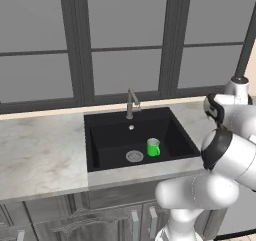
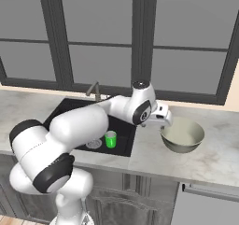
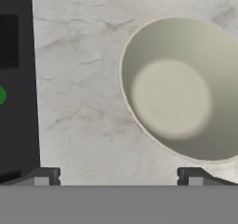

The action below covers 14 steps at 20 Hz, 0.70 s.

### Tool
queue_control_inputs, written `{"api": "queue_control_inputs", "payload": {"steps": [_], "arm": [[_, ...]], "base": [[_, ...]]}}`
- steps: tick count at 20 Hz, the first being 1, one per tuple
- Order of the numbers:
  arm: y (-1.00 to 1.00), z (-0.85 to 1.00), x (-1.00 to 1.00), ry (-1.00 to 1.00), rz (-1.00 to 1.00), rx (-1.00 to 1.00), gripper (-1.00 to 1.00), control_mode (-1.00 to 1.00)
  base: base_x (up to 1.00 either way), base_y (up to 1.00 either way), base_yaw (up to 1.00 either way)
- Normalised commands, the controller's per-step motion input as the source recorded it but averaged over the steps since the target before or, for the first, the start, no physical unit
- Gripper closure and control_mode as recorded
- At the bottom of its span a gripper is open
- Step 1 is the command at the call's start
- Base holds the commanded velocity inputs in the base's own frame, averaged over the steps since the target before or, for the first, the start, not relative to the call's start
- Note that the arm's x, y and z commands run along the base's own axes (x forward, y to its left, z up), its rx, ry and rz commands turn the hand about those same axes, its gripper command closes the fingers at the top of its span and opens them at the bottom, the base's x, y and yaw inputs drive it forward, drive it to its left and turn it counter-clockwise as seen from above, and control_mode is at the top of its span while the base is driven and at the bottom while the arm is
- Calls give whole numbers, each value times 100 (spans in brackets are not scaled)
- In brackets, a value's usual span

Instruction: Pick the mug and place it in the sink. Pick the bowl and place it in the open cabinet and then close the cabinet.

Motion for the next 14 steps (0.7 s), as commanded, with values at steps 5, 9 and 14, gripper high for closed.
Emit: {"api": "queue_control_inputs", "payload": {"steps": [5,9,14], "arm": [[-16,-21,22,0,0,0,-100,-100],[-22,-17,18,0,0,0,-100,-100],[-15,-21,20,1,0,0,-100,-100]], "base": [[0,0,0],[0,0,0],[0,0,0]]}}
